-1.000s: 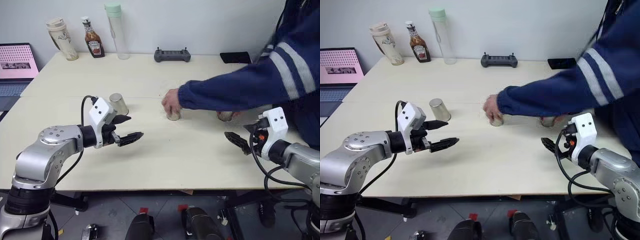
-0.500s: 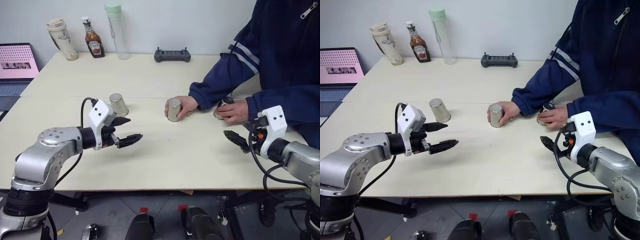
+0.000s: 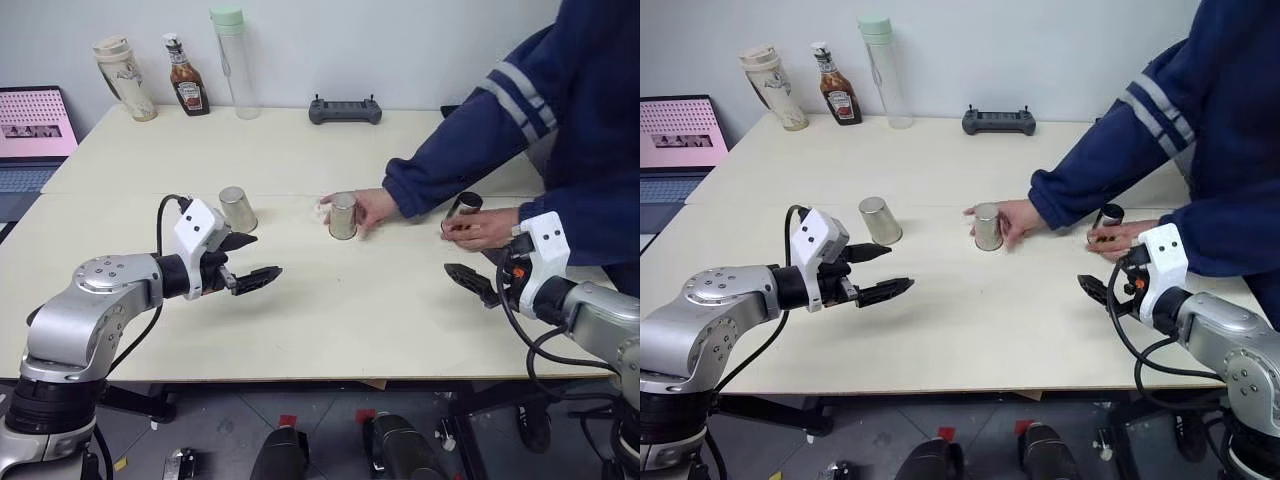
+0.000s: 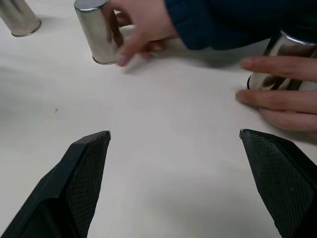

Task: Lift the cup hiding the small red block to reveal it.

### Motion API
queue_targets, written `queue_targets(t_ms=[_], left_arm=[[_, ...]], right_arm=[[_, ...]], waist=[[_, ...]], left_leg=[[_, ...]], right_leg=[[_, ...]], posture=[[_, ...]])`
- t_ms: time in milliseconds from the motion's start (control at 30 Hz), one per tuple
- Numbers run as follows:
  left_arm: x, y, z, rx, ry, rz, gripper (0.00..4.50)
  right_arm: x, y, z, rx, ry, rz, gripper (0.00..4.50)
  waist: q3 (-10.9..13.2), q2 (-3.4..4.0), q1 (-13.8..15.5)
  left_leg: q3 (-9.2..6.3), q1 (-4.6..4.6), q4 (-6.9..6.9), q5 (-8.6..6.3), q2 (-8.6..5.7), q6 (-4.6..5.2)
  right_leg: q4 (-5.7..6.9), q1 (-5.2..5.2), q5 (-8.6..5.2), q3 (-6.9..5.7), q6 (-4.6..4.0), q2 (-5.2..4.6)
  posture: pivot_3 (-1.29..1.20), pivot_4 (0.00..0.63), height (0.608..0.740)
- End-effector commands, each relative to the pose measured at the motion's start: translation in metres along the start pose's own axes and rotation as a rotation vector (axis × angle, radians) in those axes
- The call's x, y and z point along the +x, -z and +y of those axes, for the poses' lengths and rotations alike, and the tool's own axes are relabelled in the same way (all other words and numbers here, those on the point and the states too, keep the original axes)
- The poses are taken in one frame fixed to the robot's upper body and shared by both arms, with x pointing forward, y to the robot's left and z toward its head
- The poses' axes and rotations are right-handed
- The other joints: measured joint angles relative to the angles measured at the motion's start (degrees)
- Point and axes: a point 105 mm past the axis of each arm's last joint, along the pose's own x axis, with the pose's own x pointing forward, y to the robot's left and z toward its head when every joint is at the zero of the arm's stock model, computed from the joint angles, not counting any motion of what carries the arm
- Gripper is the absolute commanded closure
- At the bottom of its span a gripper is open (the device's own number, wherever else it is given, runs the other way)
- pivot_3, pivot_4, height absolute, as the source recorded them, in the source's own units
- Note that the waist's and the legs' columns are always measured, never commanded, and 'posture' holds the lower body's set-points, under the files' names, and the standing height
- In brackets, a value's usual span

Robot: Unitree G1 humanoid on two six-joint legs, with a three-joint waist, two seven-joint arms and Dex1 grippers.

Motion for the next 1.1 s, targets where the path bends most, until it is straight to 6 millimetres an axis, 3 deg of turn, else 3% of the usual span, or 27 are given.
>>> queue_targets(t_ms=[33,267,800,833,933,1033,1100], left_arm=[[-0.007,-0.015,0.005,0.059,-0.036,-0.038,0.00],[-0.011,-0.015,0.007,0.067,-0.050,-0.040,0.00],[-0.010,-0.017,0.005,0.073,-0.040,-0.048,0.00],[-0.010,-0.017,0.005,0.070,-0.041,-0.051,0.00],[-0.003,-0.004,-0.007,0.088,-0.009,-0.027,0.00],[0.006,0.003,-0.007,0.068,-0.049,-0.061,0.00],[0.011,0.001,-0.009,0.065,-0.060,-0.088,0.00]], right_arm=[[-0.001,-0.014,0.003,-0.034,-0.017,-0.051,0.06],[-0.009,-0.015,0.009,-0.076,-0.092,-0.042,0.06],[0.002,-0.025,0.026,-0.079,-0.167,-0.104,0.06],[0.007,-0.025,0.029,-0.078,-0.178,-0.114,0.06],[0.046,-0.023,0.055,-0.090,-0.252,-0.160,0.06],[0.103,-0.017,0.071,-0.120,-0.266,-0.190,0.06],[0.131,-0.014,0.077,-0.184,-0.258,-0.181,0.06]], waist=[[0.0,0.00,0.0],[0.0,-0.01,0.1],[0.0,-0.01,0.1],[0.0,-0.01,0.1],[-0.1,-0.10,-0.5],[-0.1,-0.09,-1.2],[-0.1,-0.15,-1.2]], left_leg=[[-0.01,0.00,0.00,0.00,0.00,0.00],[0.00,-0.01,-0.01,0.00,-0.01,0.00],[0.00,0.01,0.01,0.00,0.00,0.00],[0.00,0.01,0.02,0.00,0.01,0.00],[-0.01,0.04,0.01,0.00,0.03,0.00],[0.11,0.20,0.02,0.00,0.08,0.00],[0.05,0.05,0.03,0.05,0.05,0.02]], right_leg=[[0.00,0.00,0.00,0.00,0.00,0.00],[-0.02,0.00,0.00,0.00,0.00,-0.01],[0.02,0.01,0.01,0.00,0.01,0.01],[0.02,0.01,0.01,0.00,0.01,0.01],[0.06,0.02,0.01,0.01,0.01,0.03],[0.07,0.08,0.01,0.06,0.01,0.04],[0.11,-0.01,0.05,0.02,0.03,0.04]], posture=[[0.00,0.150,0.740],[0.00,0.150,0.740],[0.00,0.150,0.740],[0.00,0.150,0.740],[0.00,0.150,0.740],[0.00,0.150,0.740],[0.00,0.150,0.740]])
